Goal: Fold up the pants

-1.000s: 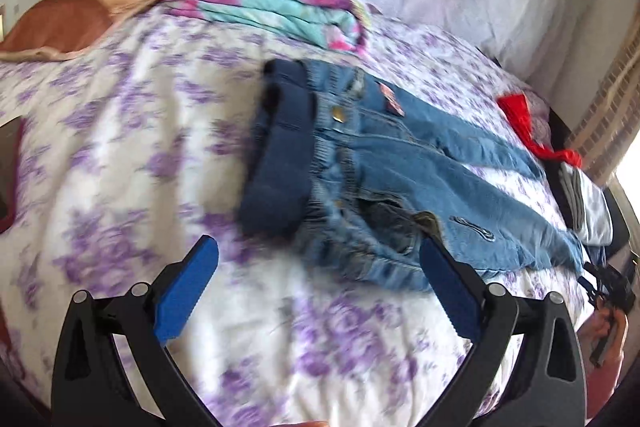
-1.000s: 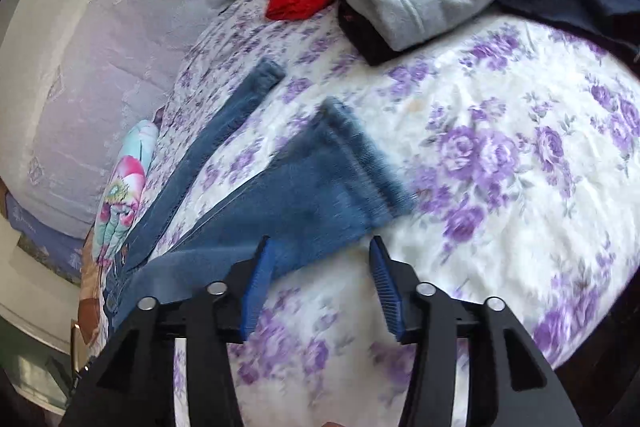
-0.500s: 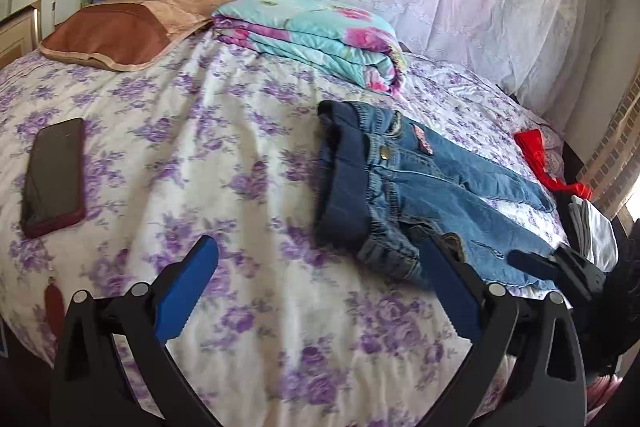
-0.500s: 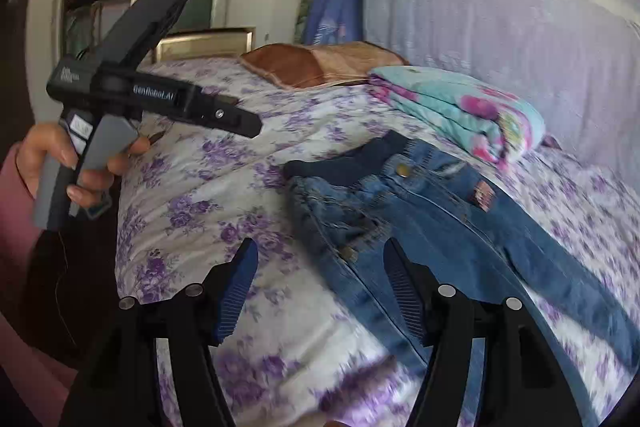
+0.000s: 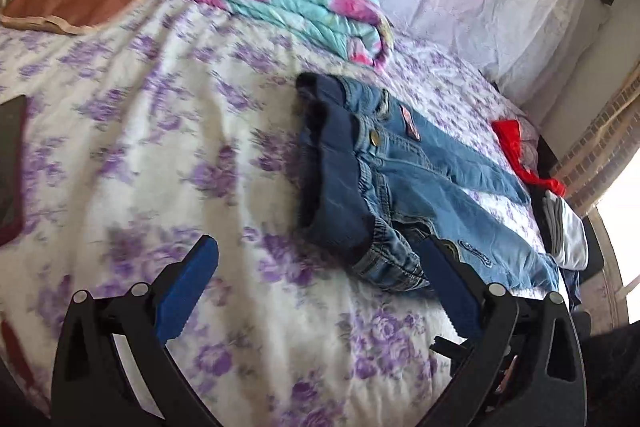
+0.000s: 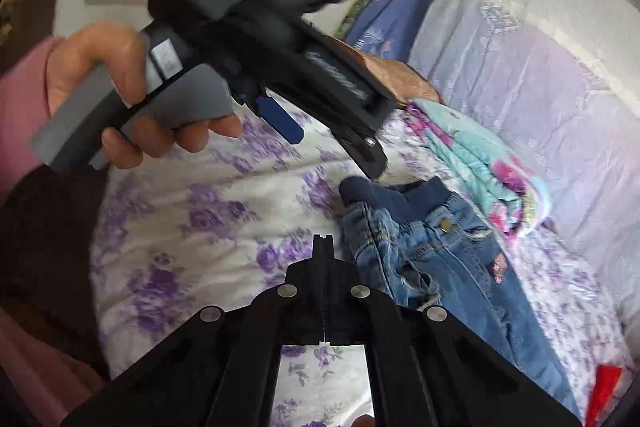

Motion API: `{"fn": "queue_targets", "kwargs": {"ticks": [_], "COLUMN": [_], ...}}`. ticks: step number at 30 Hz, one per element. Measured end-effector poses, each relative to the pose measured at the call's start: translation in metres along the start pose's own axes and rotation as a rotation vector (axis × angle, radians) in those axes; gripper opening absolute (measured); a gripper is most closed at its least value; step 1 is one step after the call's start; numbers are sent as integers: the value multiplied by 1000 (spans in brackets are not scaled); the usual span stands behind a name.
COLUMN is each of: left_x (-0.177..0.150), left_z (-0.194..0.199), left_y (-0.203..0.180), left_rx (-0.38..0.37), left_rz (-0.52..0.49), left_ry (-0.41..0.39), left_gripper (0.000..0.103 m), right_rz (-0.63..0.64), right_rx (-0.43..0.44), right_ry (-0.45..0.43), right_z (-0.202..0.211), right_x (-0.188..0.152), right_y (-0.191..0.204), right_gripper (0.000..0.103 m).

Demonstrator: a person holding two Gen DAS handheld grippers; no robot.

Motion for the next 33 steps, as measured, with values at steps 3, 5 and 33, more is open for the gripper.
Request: {"fn": "queue_targets", "kwargs": {"ticks": [3, 5, 33], "left_x": [-3, -6, -29], "left_z": [-27, -44, -27], "left_y": [-3, -4, 12], "left_rx": [-49, -81, -122], "left_rz": [14, 24, 151], "left_ry": [79, 132, 101], "left_gripper": [98, 98, 35], "right_rz": [-142, -217, -79], "right_rx": [-35, -110, -127], "right_ry": [31, 72, 279], "right_z": [14, 29, 17], "right_x": [-18, -38, -109], "right_y": [-29, -53, -77], "right_gripper": [28, 63, 59]}}
Point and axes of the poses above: each gripper's, at about its wrist camera, not at the fingertips, and z roughly against the way its jaws point, y to its left, x to its top, the point moved 2 cm from there along -z, roughly the way its jaws point, and after that the axes turned 11 degrees about -x, right-handed, at the moved point
